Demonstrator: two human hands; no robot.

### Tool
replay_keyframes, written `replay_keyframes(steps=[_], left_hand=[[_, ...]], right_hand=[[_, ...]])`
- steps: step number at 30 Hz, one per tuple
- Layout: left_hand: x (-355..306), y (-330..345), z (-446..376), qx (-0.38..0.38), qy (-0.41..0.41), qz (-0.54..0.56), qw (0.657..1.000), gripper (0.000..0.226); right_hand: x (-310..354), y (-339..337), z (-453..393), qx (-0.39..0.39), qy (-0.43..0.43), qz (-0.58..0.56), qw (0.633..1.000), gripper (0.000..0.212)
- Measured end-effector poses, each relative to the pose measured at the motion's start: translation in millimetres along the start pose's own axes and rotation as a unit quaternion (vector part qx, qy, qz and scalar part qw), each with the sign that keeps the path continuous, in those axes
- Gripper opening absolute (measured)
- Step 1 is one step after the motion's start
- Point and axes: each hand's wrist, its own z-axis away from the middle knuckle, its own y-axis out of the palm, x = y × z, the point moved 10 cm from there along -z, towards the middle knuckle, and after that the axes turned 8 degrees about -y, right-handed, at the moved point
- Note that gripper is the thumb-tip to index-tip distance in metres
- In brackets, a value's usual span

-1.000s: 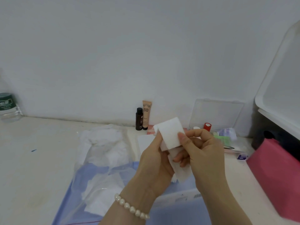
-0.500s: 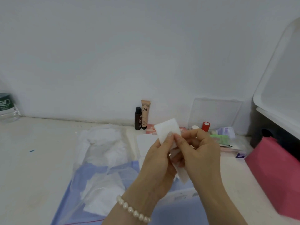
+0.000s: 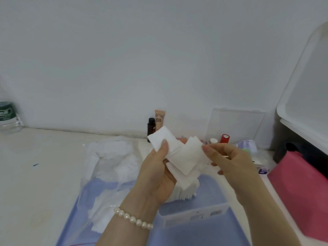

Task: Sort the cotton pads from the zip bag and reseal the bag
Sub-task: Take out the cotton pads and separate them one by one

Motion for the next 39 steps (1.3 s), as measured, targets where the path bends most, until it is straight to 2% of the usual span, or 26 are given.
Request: replay_keyframes(steps=[4,8,11,14,16,19,21,25,28,32,36,39], left_hand=[[0.7,3.7,0.2,0.016,0.008,-0.003,1.000,0.034],[2.4,0.8,-1.6,-0.002,0.010,0.010,1.000,0.030],[1.2,-2.4,-2.7,-0.011,0.013,0.018,1.000,0.026],[0.1,-6.0,-3.5,-0.019,0.008,0.011,1.000,0.025],[2.2,-5.6,-3.4,-0.017,0.003,-0.008,1.000,0.026],[7.9,1.3,-2.2,-0.002,0.002,-0.033,0.999,0.024],[12.0,5.3,-2.0,0.008,-0.001,-0.054,0.998,0.025],[17.0,15.2,-0.8,0.053,-0.019,-0.126,0.990,0.037],[23.0,20.6,1.7,0.086,-0.045,-0.162,0.982,0.035],[33.9,28.1,8.0,0.137,-0.076,-0.191,0.969,0.036],[38.4,40.9,17.7,0.204,-0.091,-0.213,0.951,0.034],[39.4,41.7,19.2,0.217,-0.099,-0.219,0.946,0.038]], right_hand=[[4.5,4.9,2.3,-0.005,-0.026,0.011,1.000,0.015],[3.8,0.7,1.7,-0.028,-0.023,-0.030,0.999,0.015],[4.4,-10.2,2.1,-0.082,-0.034,-0.056,0.994,0.016],[8.8,-23.6,4.3,-0.134,-0.045,-0.130,0.981,0.013],[11.6,-19.2,4.4,-0.108,-0.035,-0.218,0.969,0.005],[13.6,-0.1,6.5,-0.046,-0.001,-0.307,0.951,0.022],[15.9,10.5,8.2,-0.009,0.001,-0.289,0.957,0.025],[16.6,16.9,7.1,0.048,-0.029,-0.233,0.971,0.016],[24.6,10.4,7.1,0.057,-0.058,-0.221,0.972,0.030],[32.3,3.6,8.6,0.049,-0.072,-0.170,0.982,0.020],[37.0,1.7,8.1,0.049,-0.107,-0.095,0.988,0.027],[34.8,0.4,6.1,0.055,-0.115,-0.075,0.989,0.028]])
